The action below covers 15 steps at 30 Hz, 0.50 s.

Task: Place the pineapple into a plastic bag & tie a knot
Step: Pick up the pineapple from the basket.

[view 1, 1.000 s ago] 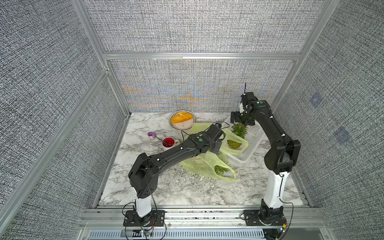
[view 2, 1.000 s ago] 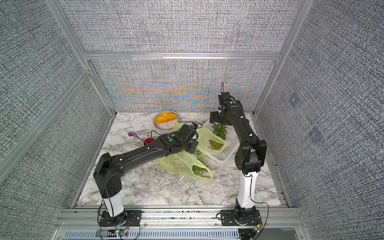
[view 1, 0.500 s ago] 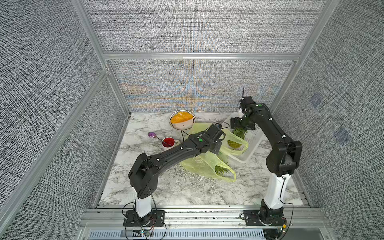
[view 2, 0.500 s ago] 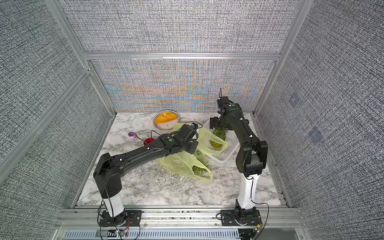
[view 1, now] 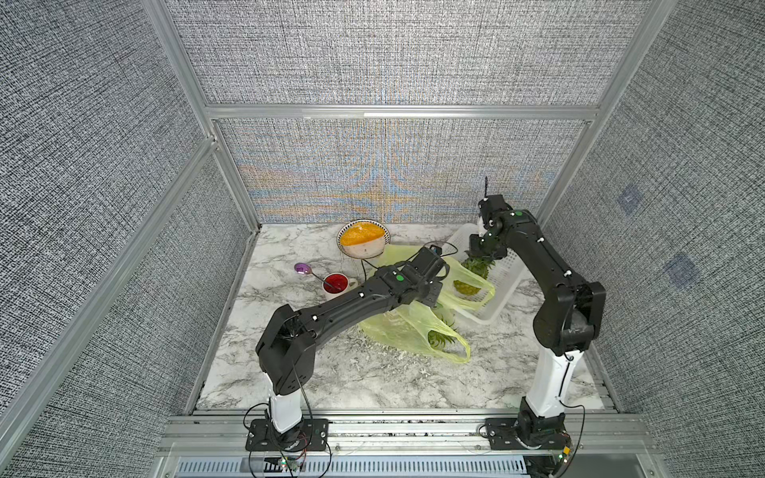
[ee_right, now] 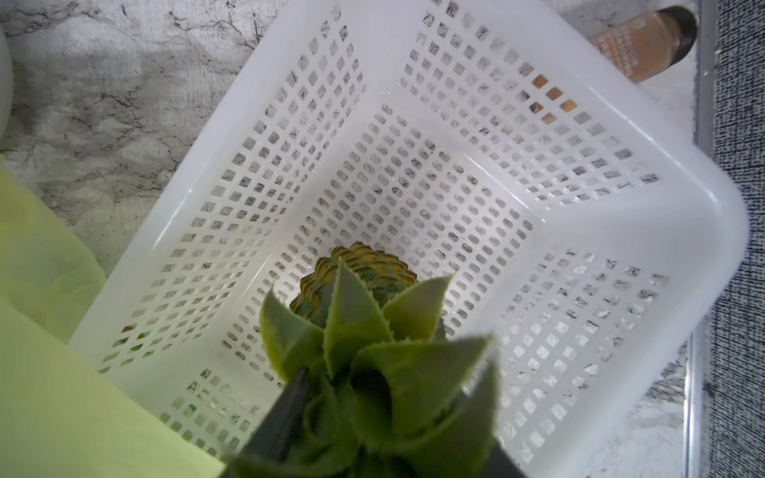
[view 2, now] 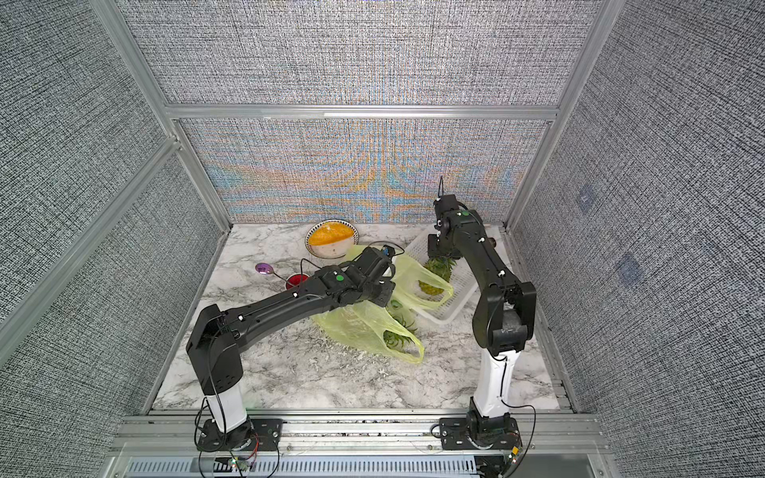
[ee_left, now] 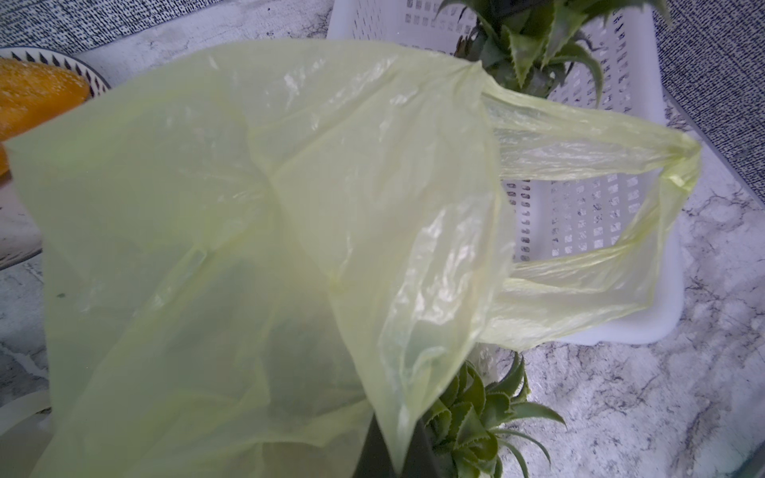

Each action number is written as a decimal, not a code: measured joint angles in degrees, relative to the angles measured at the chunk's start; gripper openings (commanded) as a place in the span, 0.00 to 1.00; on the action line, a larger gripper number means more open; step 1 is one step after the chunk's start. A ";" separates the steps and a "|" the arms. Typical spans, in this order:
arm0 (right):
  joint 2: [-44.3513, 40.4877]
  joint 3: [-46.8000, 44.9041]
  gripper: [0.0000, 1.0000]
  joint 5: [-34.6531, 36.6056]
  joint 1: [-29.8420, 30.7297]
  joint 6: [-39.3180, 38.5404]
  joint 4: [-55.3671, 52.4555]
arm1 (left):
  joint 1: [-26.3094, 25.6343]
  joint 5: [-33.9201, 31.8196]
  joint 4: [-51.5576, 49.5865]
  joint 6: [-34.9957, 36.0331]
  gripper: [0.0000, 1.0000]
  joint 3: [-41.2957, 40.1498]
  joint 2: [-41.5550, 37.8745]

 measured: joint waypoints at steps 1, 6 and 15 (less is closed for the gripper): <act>-0.42 -0.55 0.11 -0.57 0.00 0.26 0.48 | 0.00 0.02 0.02 0.00 0.00 0.17 0.11; -1.77 -1.88 0.00 -2.27 -1.01 0.24 1.77 | 0.00 0.26 -0.35 0.00 0.00 0.94 0.55; -13.14 -1.27 0.00 -0.39 -4.04 4.00 1.46 | 0.09 1.84 -0.46 0.00 0.00 0.96 0.55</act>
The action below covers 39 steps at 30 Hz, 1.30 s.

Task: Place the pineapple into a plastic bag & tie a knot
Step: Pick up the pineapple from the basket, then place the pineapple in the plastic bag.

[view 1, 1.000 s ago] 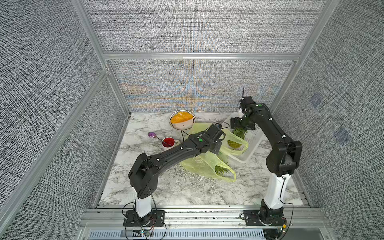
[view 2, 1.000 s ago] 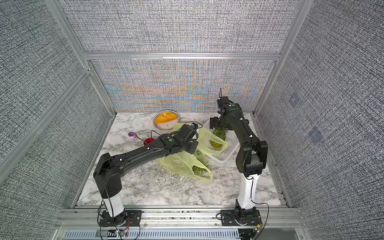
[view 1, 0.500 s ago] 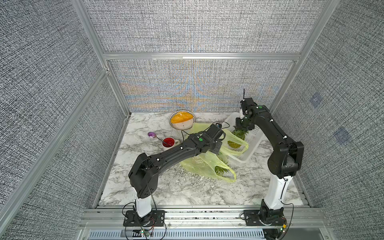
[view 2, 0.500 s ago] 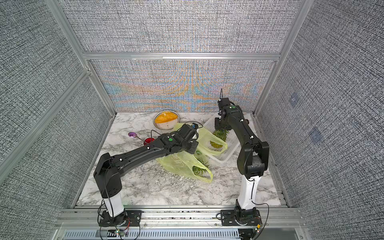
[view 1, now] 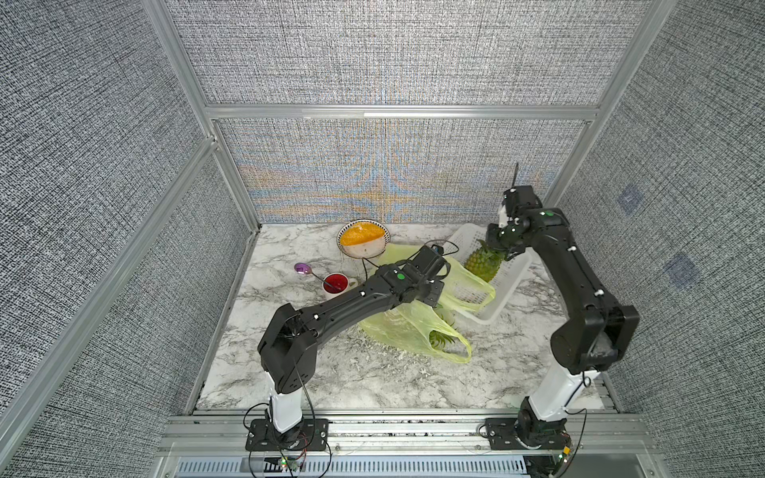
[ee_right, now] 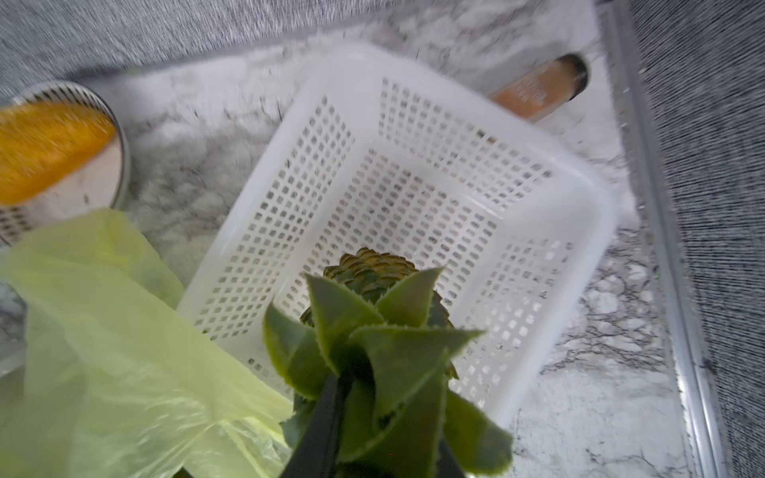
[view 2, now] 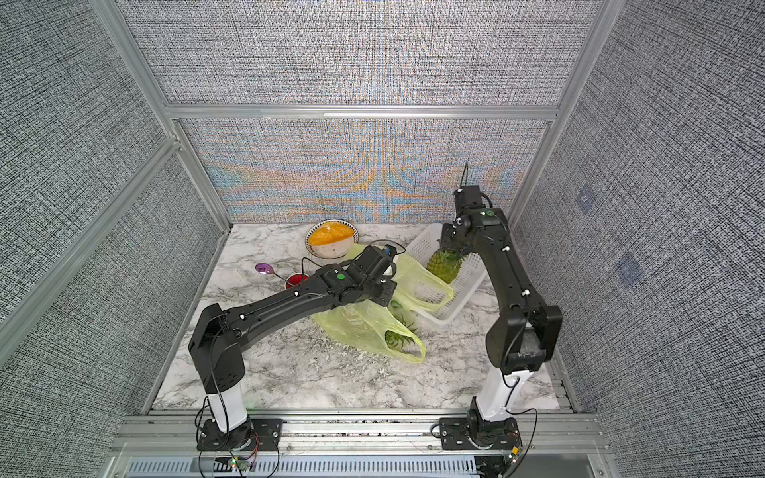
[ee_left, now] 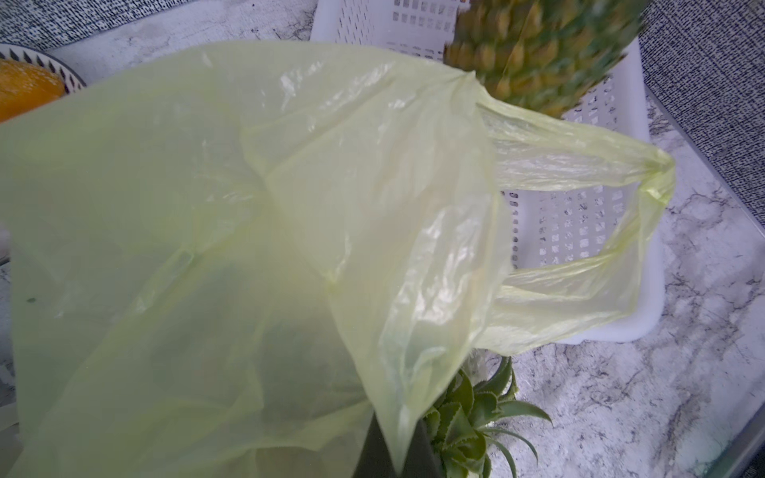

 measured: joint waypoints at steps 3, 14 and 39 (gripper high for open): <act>-7.93 -4.83 0.00 2.54 -0.39 2.21 3.61 | 0.02 1.42 0.00 0.00 0.00 0.00 0.00; -35.93 -23.58 0.00 -2.67 0.72 14.71 9.73 | 1.64 6.16 -0.20 -2.32 0.00 -0.15 -0.24; -46.01 -62.29 0.00 -25.64 8.09 44.94 36.94 | 3.76 14.43 5.99 -7.48 0.00 -4.24 -4.48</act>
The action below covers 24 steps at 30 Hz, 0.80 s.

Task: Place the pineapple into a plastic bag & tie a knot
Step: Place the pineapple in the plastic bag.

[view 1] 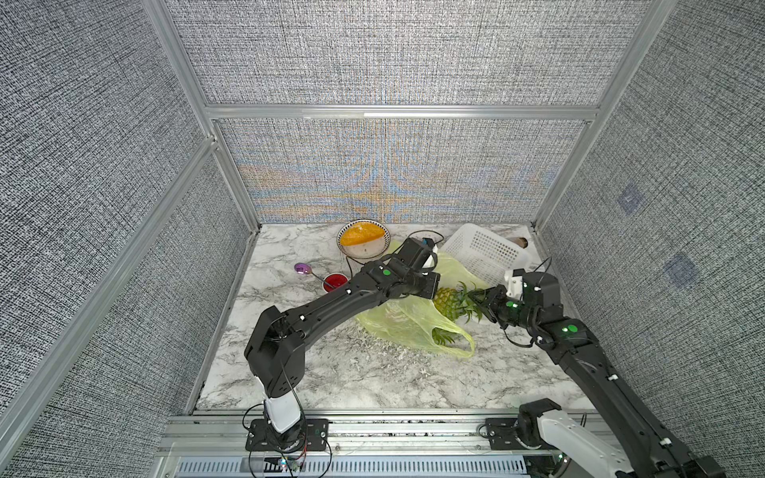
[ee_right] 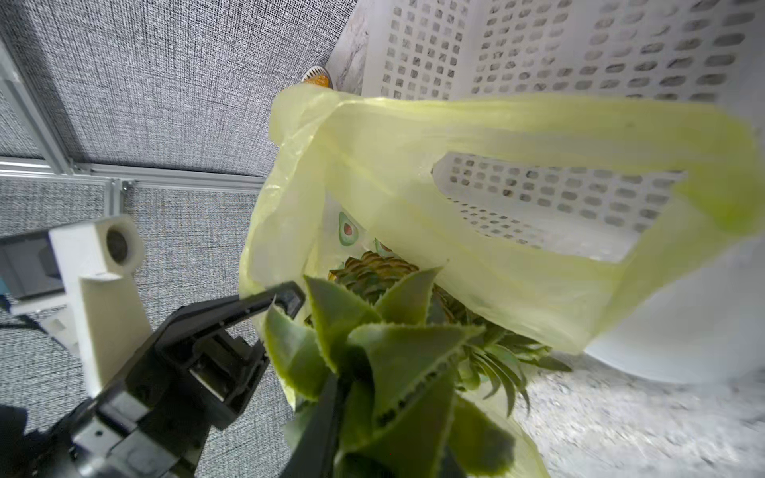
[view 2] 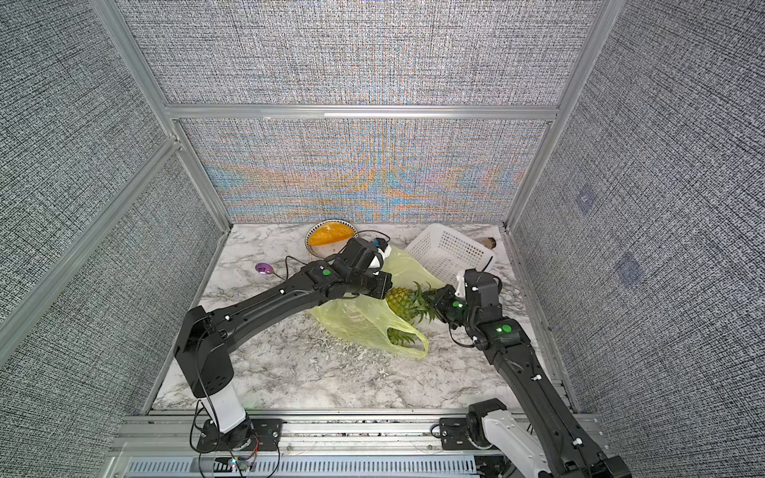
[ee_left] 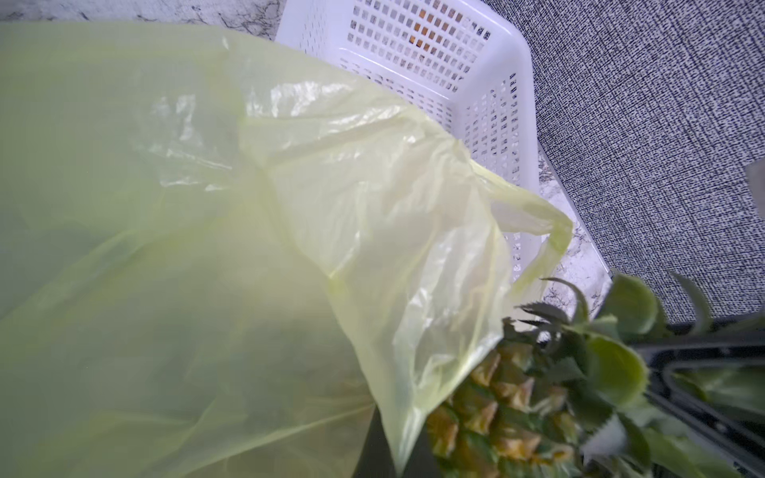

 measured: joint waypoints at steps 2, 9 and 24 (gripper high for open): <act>0.55 -2.29 0.00 0.00 0.57 2.60 3.87 | 0.00 0.55 1.14 0.04 0.00 -0.87 -0.68; 1.68 -9.81 0.00 2.34 4.50 13.42 17.62 | -0.04 2.91 5.55 -0.02 0.00 -3.26 -1.77; -1.79 -13.14 0.00 9.75 7.93 26.16 21.97 | -0.04 3.17 13.77 -3.02 0.00 -9.60 -4.48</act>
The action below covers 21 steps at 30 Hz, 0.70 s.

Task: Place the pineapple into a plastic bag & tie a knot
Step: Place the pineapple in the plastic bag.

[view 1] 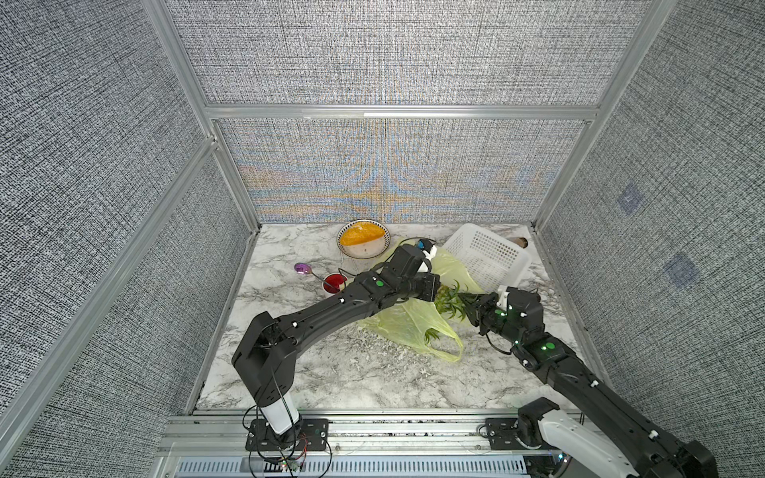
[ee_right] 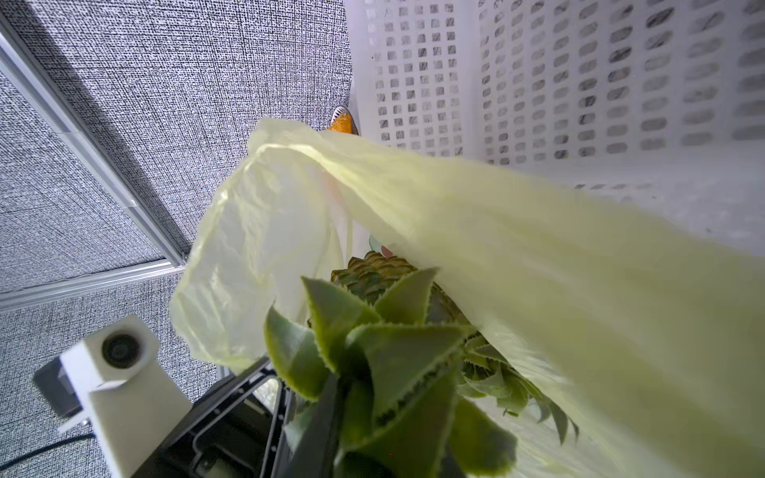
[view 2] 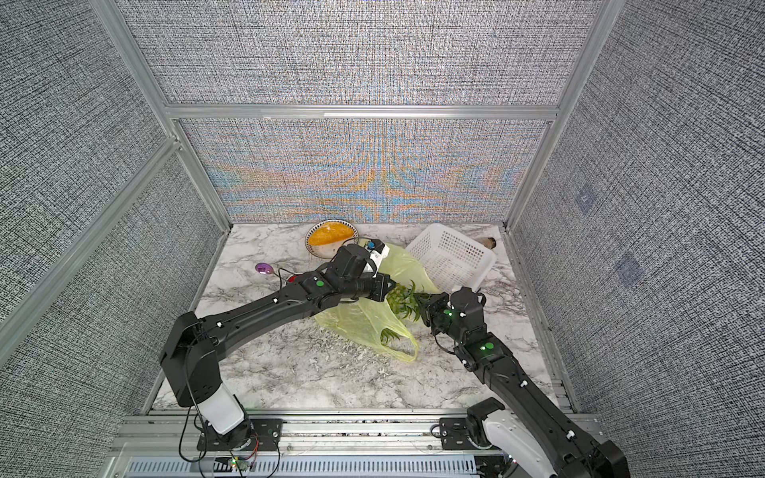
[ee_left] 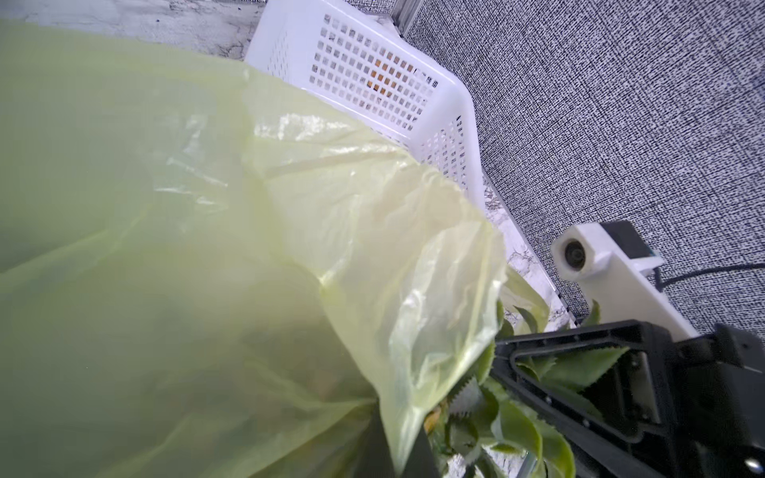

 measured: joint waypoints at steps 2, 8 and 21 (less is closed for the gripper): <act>1.60 0.02 0.00 0.04 0.59 0.52 1.75 | 0.04 0.63 0.61 -0.63 0.00 -0.74 -0.59; 6.47 0.24 0.00 0.44 2.93 3.04 9.05 | 0.00 2.89 3.30 -2.47 0.00 -2.56 -1.53; 19.10 1.31 0.00 5.03 9.35 6.23 22.10 | 0.04 2.49 8.09 -6.27 0.00 -4.44 -0.85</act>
